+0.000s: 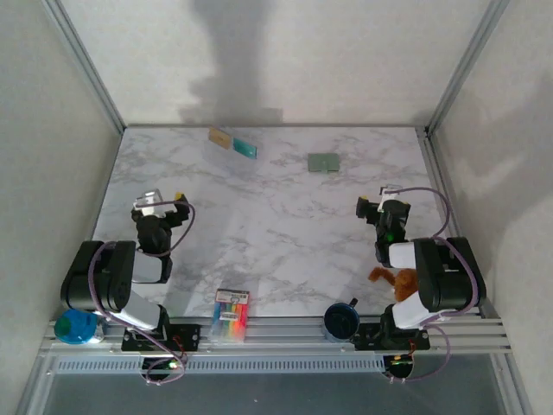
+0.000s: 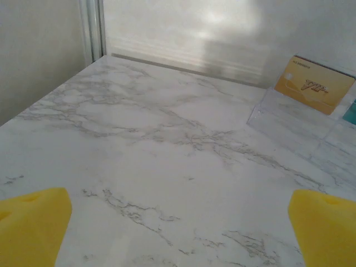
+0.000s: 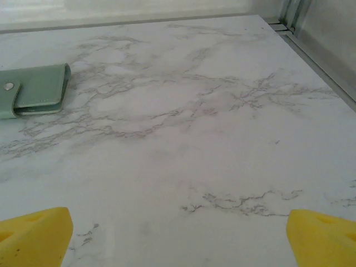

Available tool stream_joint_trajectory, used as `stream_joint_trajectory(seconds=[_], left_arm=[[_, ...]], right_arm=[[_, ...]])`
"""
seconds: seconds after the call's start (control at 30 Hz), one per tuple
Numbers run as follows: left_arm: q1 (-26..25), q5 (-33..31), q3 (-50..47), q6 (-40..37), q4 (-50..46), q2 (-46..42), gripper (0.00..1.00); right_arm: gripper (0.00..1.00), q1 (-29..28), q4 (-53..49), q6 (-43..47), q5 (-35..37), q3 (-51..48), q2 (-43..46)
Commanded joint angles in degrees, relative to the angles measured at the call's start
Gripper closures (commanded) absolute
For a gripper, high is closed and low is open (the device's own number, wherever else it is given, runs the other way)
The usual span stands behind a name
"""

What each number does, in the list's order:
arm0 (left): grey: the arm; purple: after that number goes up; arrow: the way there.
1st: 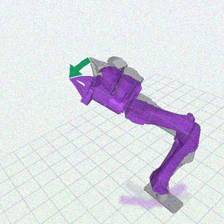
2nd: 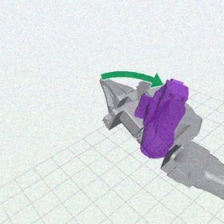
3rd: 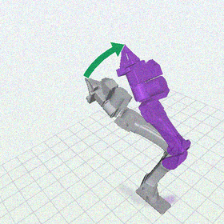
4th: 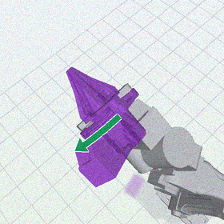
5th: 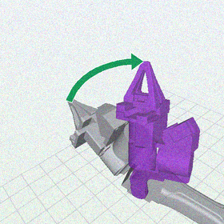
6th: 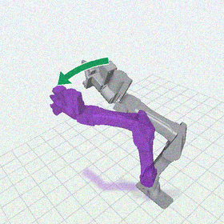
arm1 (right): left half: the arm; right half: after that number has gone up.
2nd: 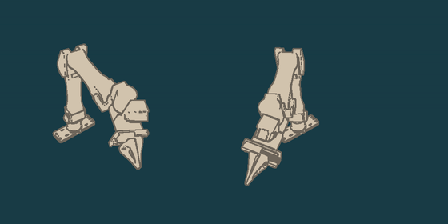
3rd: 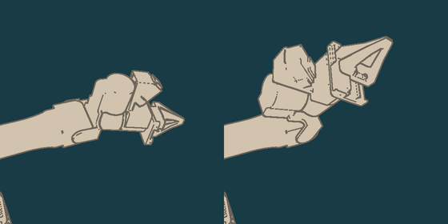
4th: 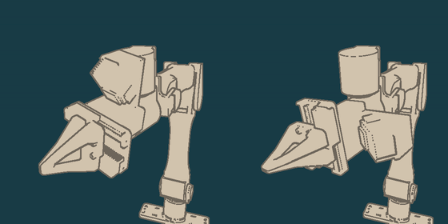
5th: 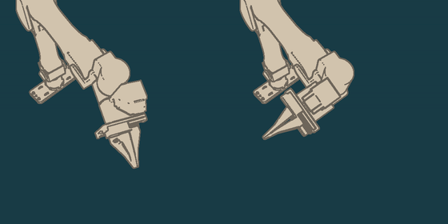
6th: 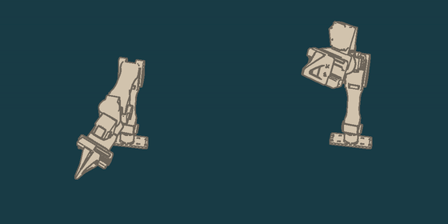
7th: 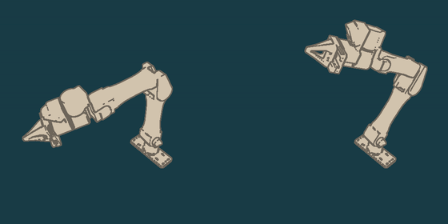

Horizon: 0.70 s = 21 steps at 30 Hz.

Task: Put the credit cards into the card holder

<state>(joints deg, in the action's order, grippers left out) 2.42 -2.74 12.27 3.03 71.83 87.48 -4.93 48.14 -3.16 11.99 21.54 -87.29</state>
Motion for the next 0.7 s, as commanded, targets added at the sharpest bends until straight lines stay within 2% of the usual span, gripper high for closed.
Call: stream_joint_trajectory(seconds=[0.0,0.67], left_arm=[[0.09,0.63,0.67,-0.36,1.73,0.34,0.01],[0.48,0.5,0.67,0.21,1.53,0.31,0.0]], right_arm=[[0.01,-0.28,-0.15,0.7,0.32,0.7,-0.69],[0.01,-0.31,-0.15,0.71,0.32,0.7,-0.69]])
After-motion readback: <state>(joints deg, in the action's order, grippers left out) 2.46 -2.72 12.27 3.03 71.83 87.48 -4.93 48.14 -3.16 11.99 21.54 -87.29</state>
